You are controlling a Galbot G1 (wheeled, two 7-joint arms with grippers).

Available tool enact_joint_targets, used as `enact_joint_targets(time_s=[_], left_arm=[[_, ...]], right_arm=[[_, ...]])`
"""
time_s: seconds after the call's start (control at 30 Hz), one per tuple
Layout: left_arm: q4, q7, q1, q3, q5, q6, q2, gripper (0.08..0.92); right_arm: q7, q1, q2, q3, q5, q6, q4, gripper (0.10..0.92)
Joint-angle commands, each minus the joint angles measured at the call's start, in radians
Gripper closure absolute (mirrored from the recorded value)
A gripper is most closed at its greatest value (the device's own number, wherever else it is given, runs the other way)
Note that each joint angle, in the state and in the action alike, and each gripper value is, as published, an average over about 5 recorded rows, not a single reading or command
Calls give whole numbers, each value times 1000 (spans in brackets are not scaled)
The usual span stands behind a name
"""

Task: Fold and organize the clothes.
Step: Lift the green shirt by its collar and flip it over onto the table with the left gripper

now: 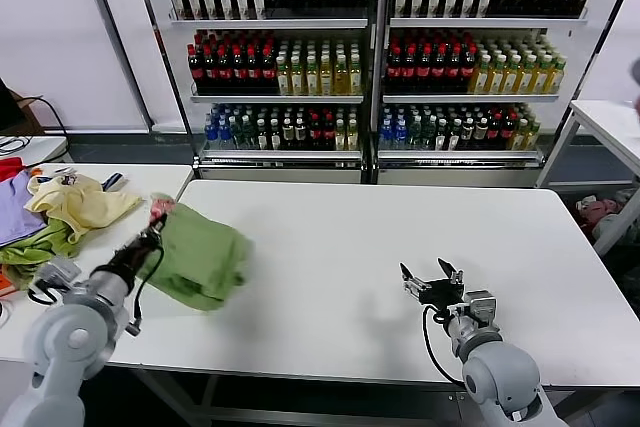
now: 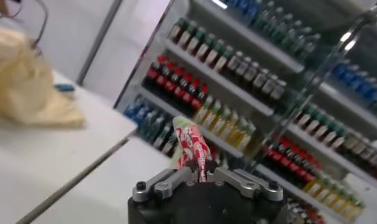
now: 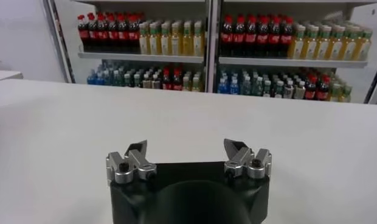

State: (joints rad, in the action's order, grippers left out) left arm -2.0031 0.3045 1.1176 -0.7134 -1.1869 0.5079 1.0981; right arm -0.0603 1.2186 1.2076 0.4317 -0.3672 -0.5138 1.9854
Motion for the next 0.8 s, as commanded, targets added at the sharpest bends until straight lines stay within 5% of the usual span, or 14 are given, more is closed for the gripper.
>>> enact_joint_targets(time_s=[0.03, 0.43, 0.8], left_arm=[[-125, 35, -74, 244, 19, 54, 113, 886], [285, -24, -250, 656, 518, 7, 458, 886], [454, -81, -329, 784, 680, -81, 547, 864]], right_arm=[[1, 18, -1, 17, -1, 2, 34, 203], [7, 35, -14, 58, -10, 13, 59, 203], [10, 12, -41, 90, -51, 13, 54, 203]])
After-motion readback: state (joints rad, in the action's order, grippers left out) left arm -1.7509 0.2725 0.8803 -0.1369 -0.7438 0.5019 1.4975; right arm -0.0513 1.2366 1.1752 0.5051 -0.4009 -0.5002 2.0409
